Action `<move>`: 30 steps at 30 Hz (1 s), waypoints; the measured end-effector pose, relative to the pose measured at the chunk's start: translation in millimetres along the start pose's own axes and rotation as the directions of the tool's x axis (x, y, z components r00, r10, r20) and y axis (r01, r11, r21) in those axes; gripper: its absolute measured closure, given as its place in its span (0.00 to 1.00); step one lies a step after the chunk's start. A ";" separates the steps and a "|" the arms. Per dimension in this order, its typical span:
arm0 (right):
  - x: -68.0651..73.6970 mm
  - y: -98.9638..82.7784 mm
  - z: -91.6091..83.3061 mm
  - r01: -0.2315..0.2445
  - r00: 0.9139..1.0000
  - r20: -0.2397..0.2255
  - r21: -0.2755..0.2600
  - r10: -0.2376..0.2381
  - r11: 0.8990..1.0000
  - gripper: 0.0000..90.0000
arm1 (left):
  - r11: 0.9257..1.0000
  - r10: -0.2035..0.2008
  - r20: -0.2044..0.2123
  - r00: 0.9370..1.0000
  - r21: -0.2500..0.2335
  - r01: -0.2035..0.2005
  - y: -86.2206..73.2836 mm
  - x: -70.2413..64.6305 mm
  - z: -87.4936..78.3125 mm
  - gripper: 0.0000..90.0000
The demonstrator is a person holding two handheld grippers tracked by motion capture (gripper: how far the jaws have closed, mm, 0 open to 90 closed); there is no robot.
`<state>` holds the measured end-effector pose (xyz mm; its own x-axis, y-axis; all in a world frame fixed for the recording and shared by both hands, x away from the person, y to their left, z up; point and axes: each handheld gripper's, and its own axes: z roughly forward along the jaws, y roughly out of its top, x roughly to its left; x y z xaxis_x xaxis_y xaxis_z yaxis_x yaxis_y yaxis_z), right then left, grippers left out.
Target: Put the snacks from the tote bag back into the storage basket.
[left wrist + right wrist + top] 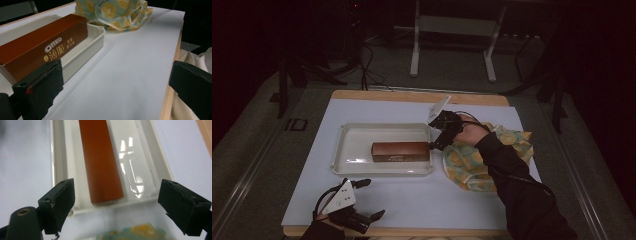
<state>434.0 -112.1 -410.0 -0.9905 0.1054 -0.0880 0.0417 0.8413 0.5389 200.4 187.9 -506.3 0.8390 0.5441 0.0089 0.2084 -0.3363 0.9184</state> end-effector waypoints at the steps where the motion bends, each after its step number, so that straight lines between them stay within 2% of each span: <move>1: 0.0 -3.3 -2.8 -0.005 1.000 0.007 -0.004 0.005 1.000 0.16 | 1.000 -0.001 -0.001 1.000 0.000 0.001 0.0 0.2 0.2 0.00; 9: 4.9 -31.2 -25.5 -0.065 0.996 0.059 -0.045 0.067 0.997 0.17 | 1.000 -0.001 0.000 1.000 0.002 0.001 0.2 0.1 0.4 0.00; 21: 13.6 -77.0 -50.5 -0.147 0.978 0.136 -0.083 0.157 0.986 0.17 | 1.000 0.000 0.000 1.000 0.004 0.000 0.3 0.2 0.9 0.00; 25: 14.6 -94.5 -59.2 -0.187 0.963 0.175 -0.127 0.207 0.974 0.17 | 1.000 0.002 0.001 1.000 0.003 -0.002 0.2 0.1 1.5 0.00; 28: 15.8 -108.1 -66.7 -0.224 0.943 0.210 -0.168 0.257 0.960 0.16 | 1.000 0.001 0.000 1.000 0.004 -0.001 0.2 0.1 1.5 0.00; 30: 17.4 -117.1 -70.7 -0.237 0.929 0.244 -0.182 0.277 0.954 0.15 | 1.000 -0.001 -0.001 1.000 0.003 0.001 0.3 0.3 1.4 0.00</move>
<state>402.7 -246.3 -415.4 -0.8768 0.4609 -0.1370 0.2506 0.6812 0.6879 201.4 186.9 -506.5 0.8384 0.5450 0.0086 0.2106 -0.3384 0.9171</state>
